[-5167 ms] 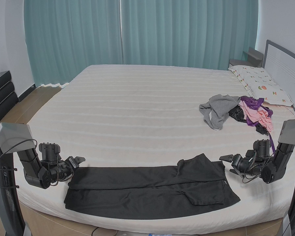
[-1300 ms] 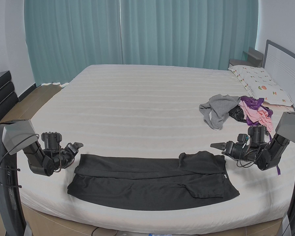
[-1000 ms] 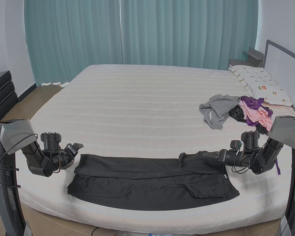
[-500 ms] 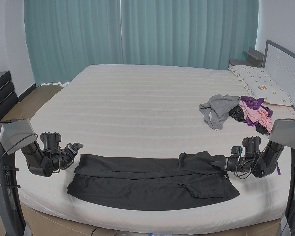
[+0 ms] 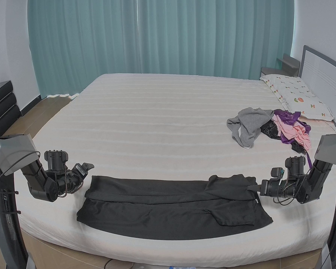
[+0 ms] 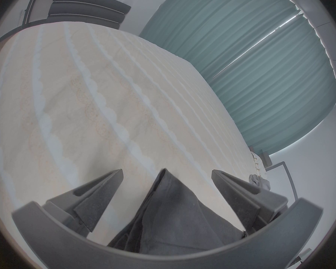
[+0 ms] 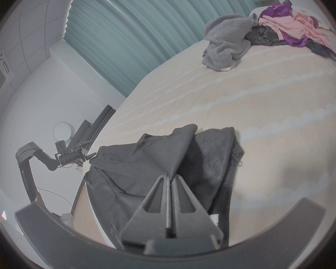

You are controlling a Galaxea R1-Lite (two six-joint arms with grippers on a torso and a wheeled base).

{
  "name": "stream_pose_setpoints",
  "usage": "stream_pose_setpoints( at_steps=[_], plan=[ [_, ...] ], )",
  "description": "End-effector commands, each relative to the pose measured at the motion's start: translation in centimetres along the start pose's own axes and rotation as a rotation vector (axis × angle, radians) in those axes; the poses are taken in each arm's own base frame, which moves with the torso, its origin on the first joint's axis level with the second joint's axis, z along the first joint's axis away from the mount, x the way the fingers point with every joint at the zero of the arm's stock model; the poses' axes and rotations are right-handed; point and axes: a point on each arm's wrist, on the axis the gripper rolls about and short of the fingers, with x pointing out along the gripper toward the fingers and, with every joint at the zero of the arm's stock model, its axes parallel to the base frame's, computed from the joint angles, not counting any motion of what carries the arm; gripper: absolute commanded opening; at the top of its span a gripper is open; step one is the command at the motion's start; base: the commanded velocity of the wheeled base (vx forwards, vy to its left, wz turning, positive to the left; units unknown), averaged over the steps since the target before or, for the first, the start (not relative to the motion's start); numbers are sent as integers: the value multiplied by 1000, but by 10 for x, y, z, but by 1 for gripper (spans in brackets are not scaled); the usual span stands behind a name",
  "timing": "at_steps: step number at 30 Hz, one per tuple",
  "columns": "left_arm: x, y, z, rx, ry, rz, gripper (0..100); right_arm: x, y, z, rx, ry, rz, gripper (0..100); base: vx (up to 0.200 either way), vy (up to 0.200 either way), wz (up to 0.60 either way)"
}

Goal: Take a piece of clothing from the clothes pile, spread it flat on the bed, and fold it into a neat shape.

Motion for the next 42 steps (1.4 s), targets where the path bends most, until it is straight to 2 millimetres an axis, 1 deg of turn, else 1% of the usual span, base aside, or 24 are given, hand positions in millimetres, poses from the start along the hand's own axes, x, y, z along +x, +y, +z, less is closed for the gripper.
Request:
stream_pose_setpoints(
  at_steps=[1,4,8,16,21,22,24,25,27,31,32,33,34,35,38,40,41,42],
  plan=[
    [-16,-11,-3,9,18,-2,100,-4,0,-6,3,15,-6,0,0,0,0],
    [-17,-14,-15,29,79,31,100,-5,0,-10,0,27,-9,0,0,0,0],
    [-15,-13,-23,33,122,62,100,-7,0,-15,-10,44,-14,0,0,0,0],
    [-16,-8,-28,49,155,112,100,-12,1,-24,-51,71,-17,0,0,0,0],
    [-16,-7,-28,53,148,129,100,-16,5,-25,-62,73,-17,0,0,0,0],
    [-16,-7,-28,53,148,129,100,-16,5,-25,-62,73,-17,100,0,0,0],
    [-16,-7,-29,54,147,133,100,-16,5,-26,-65,75,-17,100,0,0,0],
    [-16,-9,-31,59,153,131,0,-16,5,-26,-67,74,-20,100,0,0,0],
    [-16,-10,-32,62,155,130,0,-16,6,-24,-72,69,-22,100,0,0,0],
    [-21,-14,-31,65,147,127,0,-20,11,-9,-92,19,-21,100,0,0,0],
    [-25,-17,-28,66,138,138,0,-21,17,4,-82,-17,-28,100,0,0,0],
    [-25,-17,-28,66,138,138,0,-21,17,4,-82,-17,-28,100,0,0,0],
    [-29,-19,-26,68,126,147,0,-20,24,15,-24,-43,-71,100,0,0,0],
    [-31,-21,-23,69,115,143,0,-18,32,21,4,-57,-100,100,0,0,0],
    [-36,-25,-20,70,100,132,0,-21,49,23,89,-79,-178,100,0,0,0],
    [-37,-27,-20,73,100,128,0,-26,61,16,128,-75,-210,100,0,0,0],
    [-37,-27,-20,73,100,128,0,-26,61,16,128,-75,-210,100,0,0,0],
    [-37,-27,-20,71,99,129,0,-28,69,9,167,-63,-235,100,0,0,0]
  ],
)
